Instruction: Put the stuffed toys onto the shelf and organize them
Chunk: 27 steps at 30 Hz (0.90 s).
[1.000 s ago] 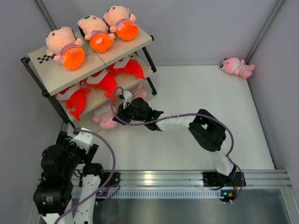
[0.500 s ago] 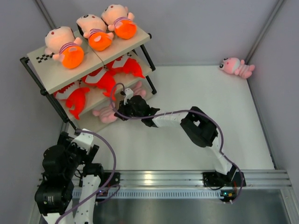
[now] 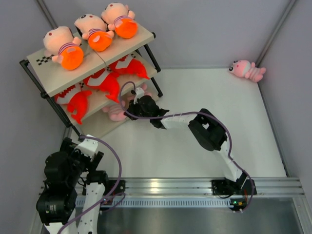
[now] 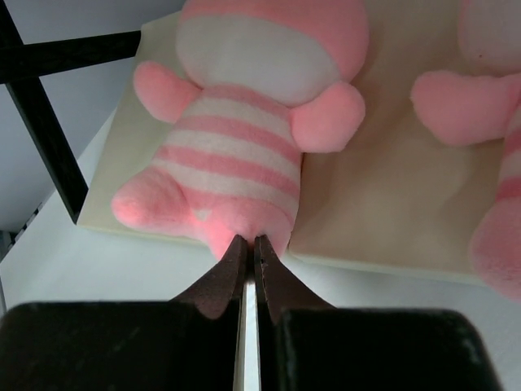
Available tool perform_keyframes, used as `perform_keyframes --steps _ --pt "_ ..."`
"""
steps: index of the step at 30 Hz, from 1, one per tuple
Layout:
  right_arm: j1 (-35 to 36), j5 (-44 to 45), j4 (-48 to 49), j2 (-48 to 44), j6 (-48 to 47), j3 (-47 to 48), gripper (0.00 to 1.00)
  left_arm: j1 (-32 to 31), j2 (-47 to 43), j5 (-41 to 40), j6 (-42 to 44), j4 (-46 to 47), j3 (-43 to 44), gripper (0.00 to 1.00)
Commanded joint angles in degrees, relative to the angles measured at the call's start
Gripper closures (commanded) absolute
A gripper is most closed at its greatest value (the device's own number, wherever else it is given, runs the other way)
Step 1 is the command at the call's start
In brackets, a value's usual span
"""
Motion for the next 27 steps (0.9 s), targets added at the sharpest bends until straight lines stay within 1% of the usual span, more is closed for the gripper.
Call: perform_keyframes --steps 1,3,4,5,7,8,10,11,13,15,16,18,19,20,21,23,24,25,26,27 --pt "-0.55 0.77 2.42 -1.60 -0.74 1.05 1.00 0.34 -0.49 1.15 0.53 0.14 -0.12 0.05" --pt "-0.81 0.50 1.63 -1.16 -0.75 2.20 1.00 0.34 -0.40 1.15 0.62 0.23 0.05 0.05" --pt "-0.98 0.24 1.27 -1.15 -0.66 2.29 0.97 0.42 -0.49 0.89 0.45 0.14 0.05 0.05" --pt "-0.99 0.06 1.18 -1.07 -0.66 2.20 0.86 0.42 -0.49 0.97 0.71 0.05 0.14 0.05" --pt "-1.16 -0.11 0.66 -1.94 -0.83 1.76 0.75 0.34 -0.49 1.06 0.80 -0.12 0.05 0.05" --pt "-1.16 -0.03 0.39 -2.38 -1.09 1.15 0.65 0.34 -0.49 0.98 0.89 -0.04 0.14 0.05" --pt "-1.25 0.33 0.22 -4.30 -1.36 0.01 0.57 0.34 -0.49 1.06 1.06 -0.12 0.05 0.05" --pt "-1.25 0.50 0.39 -5.19 -1.53 -1.74 0.52 0.34 -0.49 1.24 0.97 -0.04 -0.03 0.05" --pt "-1.25 0.85 0.92 -7.99 -1.54 -3.68 0.45 0.34 -0.40 1.33 0.98 -0.12 -0.04 0.05" --pt "-1.25 1.12 0.83 -10.11 -2.24 -6.40 0.43 0.34 -0.49 1.33 1.06 -0.12 -0.12 0.05" --pt "-1.25 1.12 0.57 -12.29 -2.50 -7.20 0.40 0.34 -0.49 1.33 0.98 -0.12 -0.12 0.05" --pt "-1.51 1.12 -1.62 -14.76 -3.55 -9.13 0.37 0.42 -0.40 1.24 1.06 -0.12 0.14 0.05" --pt "-1.60 0.68 -2.94 -17.56 -3.82 -9.75 0.36 0.42 -0.32 1.24 1.06 -0.12 0.14 0.05" --pt "-1.86 0.24 -4.25 -19.16 -4.43 -10.80 0.35 0.42 -0.23 1.15 1.06 -0.21 0.31 0.05" --pt "-2.65 -0.20 -7.83 -20.82 -4.61 -11.24 0.35 0.34 -0.40 1.15 1.06 -0.38 0.40 0.05" --pt "-4.32 -0.90 -12.24 -26.45 -4.87 -12.47 0.34 0.34 -0.31 0.98 1.15 -0.47 0.67 0.05" --pt "-7.20 -0.99 -17.83 -28.29 -4.79 -12.83 0.34 0.34 -0.40 0.97 1.15 -0.65 0.75 0.05" --pt "-9.05 -0.64 -20.24 -32.31 -4.79 -13.26 0.34 0.42 -0.32 0.97 1.15 -0.65 0.76 0.05" --pt "-11.25 -0.38 -23.22 -34.27 -4.61 -14.23 0.34 0.34 -0.31 0.97 1.15 -0.74 0.76 0.05" --pt "-16.58 -0.03 -25.60 -36.20 -4.53 -14.67 0.34 0.34 -0.40 1.06 1.24 -0.74 0.76 0.05"
